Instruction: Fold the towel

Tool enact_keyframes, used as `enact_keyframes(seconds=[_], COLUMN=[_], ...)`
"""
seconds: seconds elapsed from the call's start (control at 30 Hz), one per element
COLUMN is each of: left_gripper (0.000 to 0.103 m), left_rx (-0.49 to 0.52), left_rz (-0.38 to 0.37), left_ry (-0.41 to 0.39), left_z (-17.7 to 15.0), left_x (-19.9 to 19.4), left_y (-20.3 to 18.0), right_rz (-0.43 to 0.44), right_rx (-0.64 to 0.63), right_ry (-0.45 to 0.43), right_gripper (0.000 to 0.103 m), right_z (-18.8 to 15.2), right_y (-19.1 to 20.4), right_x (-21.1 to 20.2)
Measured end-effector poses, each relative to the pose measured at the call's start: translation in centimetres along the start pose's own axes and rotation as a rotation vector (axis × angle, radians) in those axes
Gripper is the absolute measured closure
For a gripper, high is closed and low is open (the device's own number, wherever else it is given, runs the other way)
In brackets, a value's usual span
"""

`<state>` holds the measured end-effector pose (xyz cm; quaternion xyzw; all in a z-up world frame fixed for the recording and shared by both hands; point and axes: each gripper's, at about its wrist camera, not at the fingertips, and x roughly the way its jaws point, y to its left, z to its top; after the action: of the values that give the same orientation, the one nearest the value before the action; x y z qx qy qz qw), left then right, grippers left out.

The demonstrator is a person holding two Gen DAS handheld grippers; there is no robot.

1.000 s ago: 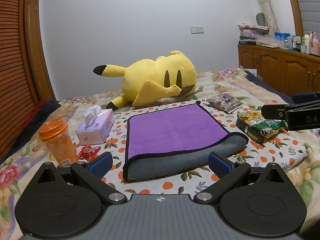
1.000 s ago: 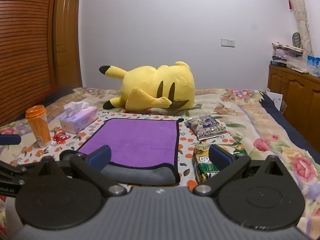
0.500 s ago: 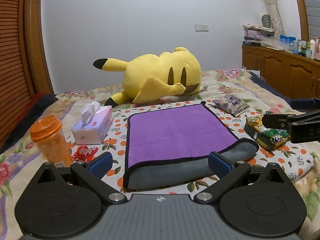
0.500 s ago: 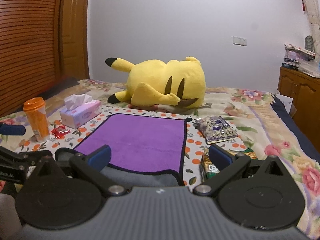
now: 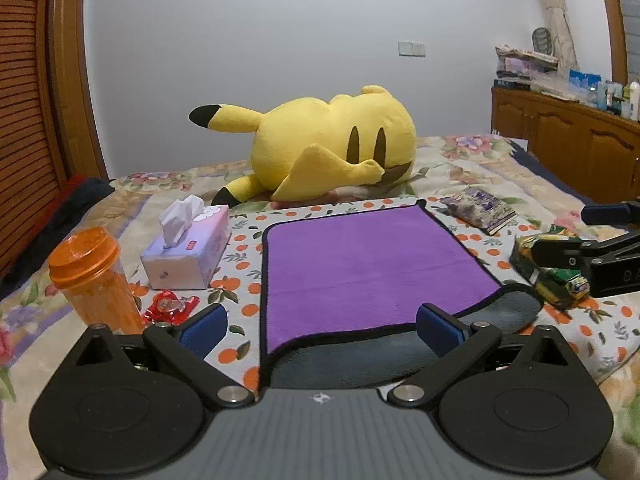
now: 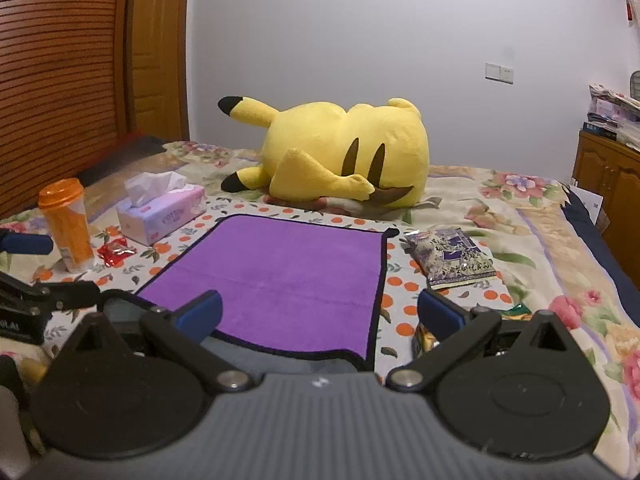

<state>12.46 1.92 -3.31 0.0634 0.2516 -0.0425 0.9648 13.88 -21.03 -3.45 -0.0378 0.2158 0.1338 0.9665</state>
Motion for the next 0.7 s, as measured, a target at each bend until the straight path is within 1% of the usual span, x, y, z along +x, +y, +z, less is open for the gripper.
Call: enact_keyframes(seconds=[0.1,0.3,0.47,0.67,0.7], left_gripper=[0.001,0.006,0.018,0.027,0.029], left_rx=[-0.009,-0.002,0.012,0.029,0.031], left_rz=[0.0,-0.005,-0.025,-0.045,-0.047], left_ry=[0.006,0.039,0.066,0.121,0.131], left_z=[0.2,0.2,0.0,-0.5,-0.6], left_x=[0.7,2.2,3.2,4.8,5.1], left_y=[0.9,2.3,2.7,3.0,3.0], right_rz=[0.005,0.01,0.01,0.021,0.025], right_rx=[0.001,-0.01,-0.009,-0.013,-0.012], right_ry=[0.011,0.032,0.059,0.115,0.126], right_gripper=[0.0,0.0,0.0,0.001,0.003], right_z=[0.0,0.0,-0.1,-0.6,-0.7], right_y=[-0.2,-0.7,-1.1,-1.4,-1.5], right_x=[0.5,1.6,2.7,4.0,4.3])
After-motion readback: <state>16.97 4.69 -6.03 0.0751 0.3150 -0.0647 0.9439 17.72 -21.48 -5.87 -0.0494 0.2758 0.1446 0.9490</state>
